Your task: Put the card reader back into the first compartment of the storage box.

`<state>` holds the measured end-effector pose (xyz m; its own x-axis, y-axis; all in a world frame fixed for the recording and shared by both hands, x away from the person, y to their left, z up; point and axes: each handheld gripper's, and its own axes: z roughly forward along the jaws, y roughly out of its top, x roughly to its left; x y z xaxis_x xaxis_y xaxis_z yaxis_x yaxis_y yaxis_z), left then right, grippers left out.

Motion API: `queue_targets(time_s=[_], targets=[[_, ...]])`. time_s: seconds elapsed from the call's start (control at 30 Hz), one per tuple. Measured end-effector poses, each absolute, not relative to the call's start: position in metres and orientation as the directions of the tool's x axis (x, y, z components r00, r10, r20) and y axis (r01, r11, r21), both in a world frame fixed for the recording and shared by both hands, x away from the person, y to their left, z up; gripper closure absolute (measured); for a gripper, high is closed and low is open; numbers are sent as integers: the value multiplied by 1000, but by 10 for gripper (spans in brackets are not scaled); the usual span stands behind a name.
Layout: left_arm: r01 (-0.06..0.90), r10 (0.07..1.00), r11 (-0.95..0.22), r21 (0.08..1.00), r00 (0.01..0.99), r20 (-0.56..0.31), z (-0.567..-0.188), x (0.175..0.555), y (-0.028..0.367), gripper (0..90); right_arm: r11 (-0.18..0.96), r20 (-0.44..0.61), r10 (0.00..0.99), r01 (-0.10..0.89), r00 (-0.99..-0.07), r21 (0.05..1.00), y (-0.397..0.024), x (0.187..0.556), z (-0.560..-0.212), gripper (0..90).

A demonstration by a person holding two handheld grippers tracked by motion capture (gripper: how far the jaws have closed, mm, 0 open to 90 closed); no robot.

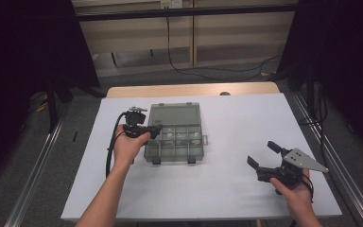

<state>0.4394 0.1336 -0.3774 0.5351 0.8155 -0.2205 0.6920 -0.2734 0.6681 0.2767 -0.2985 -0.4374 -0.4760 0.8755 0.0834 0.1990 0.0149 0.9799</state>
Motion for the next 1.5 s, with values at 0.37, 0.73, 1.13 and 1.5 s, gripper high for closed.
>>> queue_targets(time_s=[0.37, 0.73, 1.13, 1.5], targets=[[695, 827, -262, 669, 519, -215, -378, 442, 137, 741, 16, 81, 875, 196, -477, 980, -298, 277, -437, 42], [703, 837, -251, 666, 503, -215, -380, 444, 138, 742, 17, 80, 876, 197, -476, 980, -299, 276, -437, 42], [709, 845, -241, 663, 489, -216, -382, 447, 139, 742, 17, 79, 875, 194, -477, 981, -299, 276, -437, 42], [709, 859, -244, 661, 475, -193, -385, 450, 140, 741, 16, 79, 876, 192, -476, 981, -299, 277, -437, 42]])
